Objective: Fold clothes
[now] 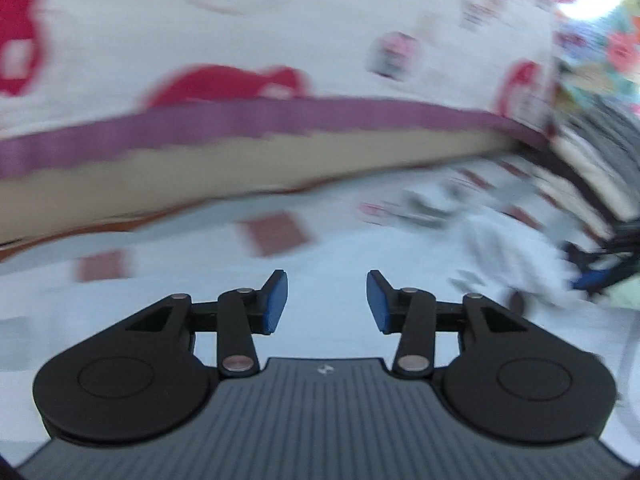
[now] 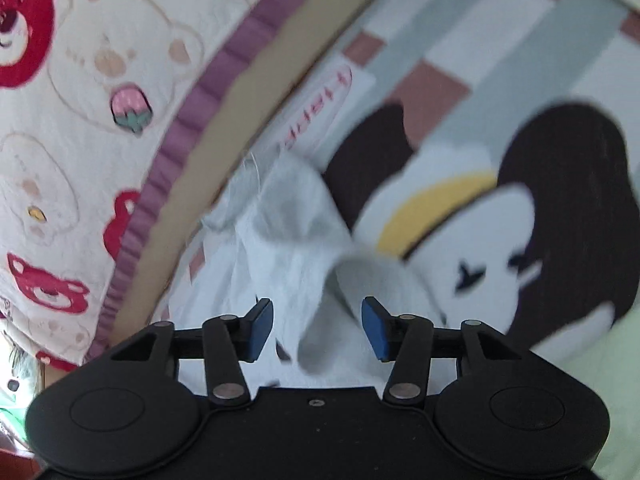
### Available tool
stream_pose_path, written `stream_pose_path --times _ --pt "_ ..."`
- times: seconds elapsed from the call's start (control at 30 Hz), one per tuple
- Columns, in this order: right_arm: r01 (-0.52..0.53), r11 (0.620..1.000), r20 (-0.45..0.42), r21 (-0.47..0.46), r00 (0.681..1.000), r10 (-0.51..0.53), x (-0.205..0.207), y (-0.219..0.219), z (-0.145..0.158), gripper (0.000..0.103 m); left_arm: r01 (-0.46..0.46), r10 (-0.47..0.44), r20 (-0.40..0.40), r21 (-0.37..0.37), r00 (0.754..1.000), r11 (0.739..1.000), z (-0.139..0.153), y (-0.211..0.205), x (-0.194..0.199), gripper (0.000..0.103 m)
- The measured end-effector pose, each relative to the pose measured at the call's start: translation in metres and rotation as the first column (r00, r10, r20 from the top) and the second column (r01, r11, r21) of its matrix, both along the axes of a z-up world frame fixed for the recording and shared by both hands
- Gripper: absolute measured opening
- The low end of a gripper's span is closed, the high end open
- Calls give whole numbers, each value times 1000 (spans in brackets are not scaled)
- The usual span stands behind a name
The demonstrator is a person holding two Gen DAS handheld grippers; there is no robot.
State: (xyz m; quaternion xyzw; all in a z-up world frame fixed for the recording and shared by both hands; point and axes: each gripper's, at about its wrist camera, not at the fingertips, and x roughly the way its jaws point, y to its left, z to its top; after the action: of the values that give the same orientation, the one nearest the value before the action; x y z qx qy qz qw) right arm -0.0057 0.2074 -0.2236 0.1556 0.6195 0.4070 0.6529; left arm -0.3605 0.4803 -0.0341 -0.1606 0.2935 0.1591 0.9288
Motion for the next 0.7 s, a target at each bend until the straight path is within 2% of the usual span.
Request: stream_pose_path --times 0.07,0.1,0.13,0.23,0.27,0.3,0.33,0.43,0.53,0.63,0.67,0.7 --pt "47 999 -16 -14 999 -47 2 11 -12 55 105 -105 2 -52 994 993 2 -12 29 43" --pt "55 998 -14 15 998 -55 3 18 -15 55 156 -157 3 -73 988 985 4 -18 43 43" --pt "62 997 -11 47 998 -61 5 25 -17 55 199 -200 -10 -54 980 979 5 -22 58 43" --pt "91 988 3 128 996 -92 13 45 -21 54 289 -284 -59 83 957 954 1 -31 105 44" --pt "111 981 38 162 992 -118 16 48 -18 48 311 -303 -77 134 950 941 -1 -33 121 46" --pt "126 972 89 198 985 -146 21 46 -11 20 337 -324 -99 175 941 925 -4 -36 134 47" --pt "139 962 140 234 975 -174 26 43 -5 11 362 -343 -122 215 931 907 -8 -39 148 48" --pt "196 957 304 214 918 -256 44 31 12 11 417 -384 -165 288 908 862 -18 -47 182 51" --pt "188 970 318 156 920 -229 62 30 4 11 455 -427 -162 238 890 858 -30 -45 217 56" --pt "161 981 331 103 925 -187 72 32 -2 11 484 -448 -194 223 873 846 -44 -47 246 59" --pt "149 984 340 96 924 -173 73 32 -3 11 484 -441 -216 228 871 845 -48 -47 256 54" --pt "139 986 345 96 924 -164 75 27 -4 11 481 -434 -229 220 871 849 -51 -45 264 42"
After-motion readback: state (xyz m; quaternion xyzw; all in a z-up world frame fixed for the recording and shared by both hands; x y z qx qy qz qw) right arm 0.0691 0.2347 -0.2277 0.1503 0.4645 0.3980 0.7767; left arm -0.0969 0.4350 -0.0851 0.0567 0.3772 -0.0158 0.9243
